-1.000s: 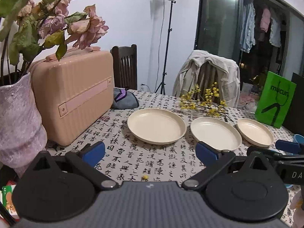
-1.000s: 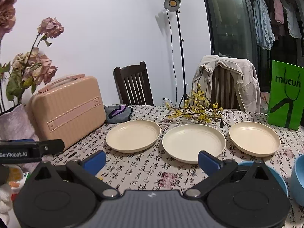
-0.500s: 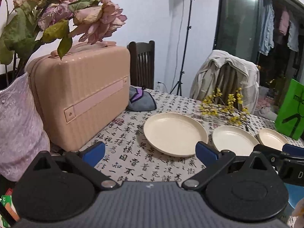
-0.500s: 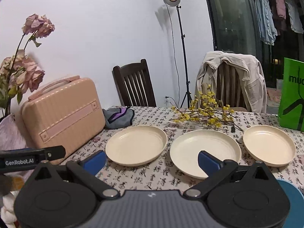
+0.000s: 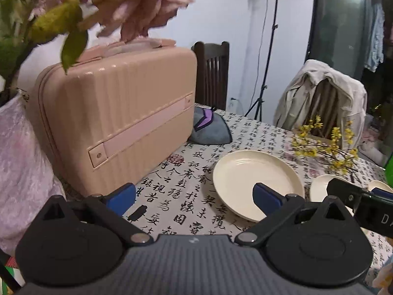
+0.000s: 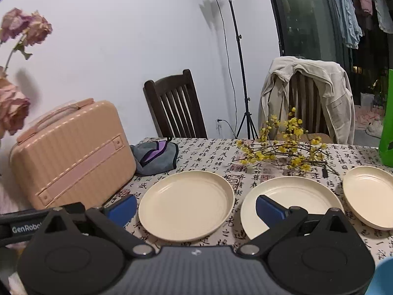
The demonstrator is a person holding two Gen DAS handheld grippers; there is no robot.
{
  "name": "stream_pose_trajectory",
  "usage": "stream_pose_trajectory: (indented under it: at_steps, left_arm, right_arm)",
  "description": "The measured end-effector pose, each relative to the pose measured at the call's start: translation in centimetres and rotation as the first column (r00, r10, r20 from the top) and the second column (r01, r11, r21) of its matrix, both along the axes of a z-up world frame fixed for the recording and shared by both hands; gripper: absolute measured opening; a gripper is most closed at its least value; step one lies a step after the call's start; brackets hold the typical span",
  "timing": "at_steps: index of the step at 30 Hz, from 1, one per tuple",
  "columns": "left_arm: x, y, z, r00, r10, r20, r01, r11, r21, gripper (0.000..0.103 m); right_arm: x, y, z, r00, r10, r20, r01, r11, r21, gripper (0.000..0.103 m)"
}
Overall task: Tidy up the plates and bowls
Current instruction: 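Move both tools toward the cream plate beside the pink suitcase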
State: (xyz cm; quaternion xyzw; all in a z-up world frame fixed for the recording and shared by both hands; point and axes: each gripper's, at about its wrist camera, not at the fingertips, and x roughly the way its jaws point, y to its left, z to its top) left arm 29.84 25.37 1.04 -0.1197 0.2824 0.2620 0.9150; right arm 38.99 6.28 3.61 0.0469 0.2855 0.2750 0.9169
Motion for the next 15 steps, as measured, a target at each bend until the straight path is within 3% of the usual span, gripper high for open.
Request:
stream_pose_trajectory:
  at_steps: [15]
  left_arm:
    - [5.3, 2.0, -1.4, 0.997, 0.06, -0.057, -0.059, 0.998, 0.031, 0.103]
  right_arm:
    - [6.4, 4.2, -2.9, 0.995, -0.054, -0.078, 0.054, 0.999, -0.001, 0.103]
